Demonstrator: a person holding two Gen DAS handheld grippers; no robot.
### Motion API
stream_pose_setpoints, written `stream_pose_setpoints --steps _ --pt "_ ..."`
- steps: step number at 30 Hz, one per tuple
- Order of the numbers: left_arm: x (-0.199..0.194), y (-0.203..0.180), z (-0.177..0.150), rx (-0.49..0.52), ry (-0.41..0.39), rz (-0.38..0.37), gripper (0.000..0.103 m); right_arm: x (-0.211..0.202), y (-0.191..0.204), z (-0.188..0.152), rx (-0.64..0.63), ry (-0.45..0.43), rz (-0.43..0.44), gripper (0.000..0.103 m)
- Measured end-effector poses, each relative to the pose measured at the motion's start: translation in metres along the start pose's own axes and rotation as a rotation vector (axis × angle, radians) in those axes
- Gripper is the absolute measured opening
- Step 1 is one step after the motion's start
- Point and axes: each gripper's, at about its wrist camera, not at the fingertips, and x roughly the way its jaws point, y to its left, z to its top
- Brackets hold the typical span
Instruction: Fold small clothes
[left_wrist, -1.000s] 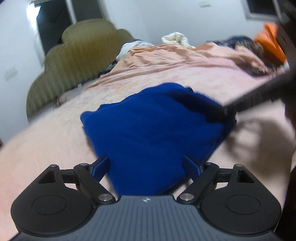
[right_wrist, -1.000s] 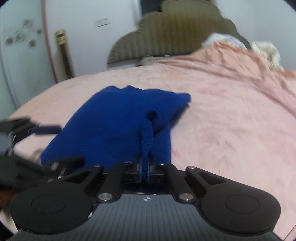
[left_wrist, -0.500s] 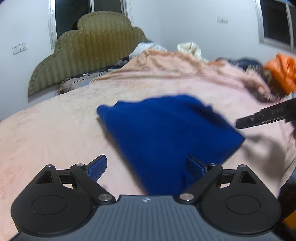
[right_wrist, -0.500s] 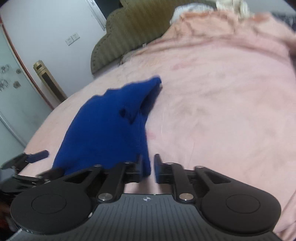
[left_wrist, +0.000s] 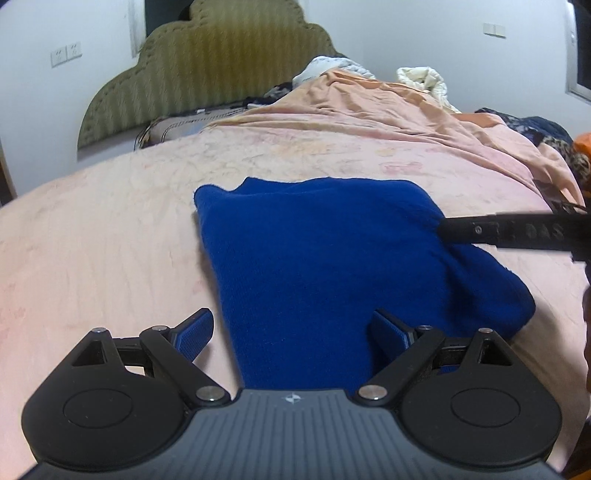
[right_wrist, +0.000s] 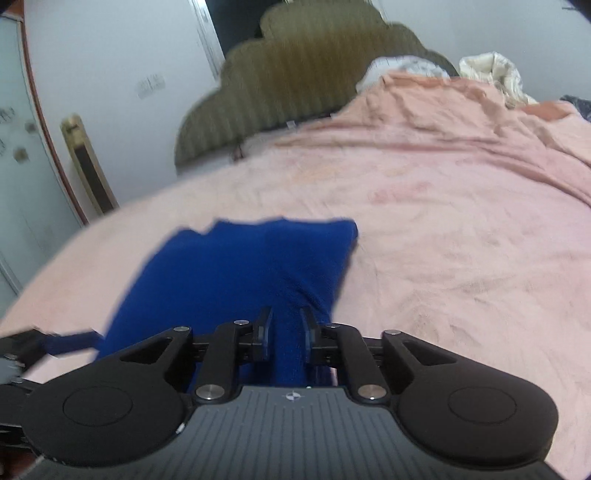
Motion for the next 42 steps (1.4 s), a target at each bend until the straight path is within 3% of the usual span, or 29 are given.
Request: stream_pose_setpoints --steps 3,6,9,12,16,19,24,28,31,35,36,37,38,40,42 --pt "0.000 0.003 0.001 -0.023 0.012 0.010 0.093 -0.004 0.015 -0.008 -0.092 -0.007 -0.024 0.052" --pt "-0.003 0.005 0.002 -0.035 0.015 0.024 0.093 0.014 0.009 -0.015 -0.122 0.073 -0.102 0.055" --pt "-0.002 0.012 0.004 -0.036 0.014 0.048 0.093 0.005 -0.005 -0.011 -0.016 0.049 -0.037 0.056" --pt "0.001 0.021 0.009 -0.063 0.022 0.055 0.093 -0.003 -0.010 -0.006 -0.011 0.018 -0.015 0.074" --pt "0.009 0.032 0.018 -0.099 0.031 0.067 0.093 0.009 -0.028 0.002 0.031 0.073 0.026 0.086" --pt "0.015 0.041 0.025 -0.129 0.040 0.054 0.093 0.022 -0.044 0.005 0.094 0.112 0.071 0.087" --pt "0.037 0.073 0.039 -0.246 0.056 -0.045 0.093 0.043 -0.057 0.009 0.140 0.165 0.230 0.091" --pt "0.073 0.106 0.042 -0.427 0.136 -0.239 0.093 0.064 -0.068 0.020 0.193 0.210 0.385 0.090" --pt "0.092 0.123 0.045 -0.556 0.124 -0.344 0.096 0.086 -0.071 0.030 0.220 0.235 0.457 0.089" --pt "0.114 0.123 0.055 -0.606 0.131 -0.461 0.095 0.115 -0.067 0.044 0.250 0.244 0.514 0.086" --pt "0.117 0.119 0.057 -0.600 0.127 -0.452 0.081 0.121 -0.064 0.047 0.247 0.243 0.510 0.081" --pt "0.119 0.114 0.059 -0.574 0.121 -0.416 0.048 0.128 -0.059 0.049 0.239 0.247 0.496 0.070" --pt "0.120 0.109 0.061 -0.530 0.122 -0.367 0.036 0.132 -0.055 0.050 0.227 0.248 0.479 0.064" --pt "0.115 0.106 0.064 -0.486 0.087 -0.354 0.028 0.139 -0.050 0.051 0.216 0.253 0.454 0.037" --pt "0.103 0.104 0.066 -0.437 0.037 -0.344 0.026 0.139 -0.045 0.049 0.217 0.248 0.456 0.036"
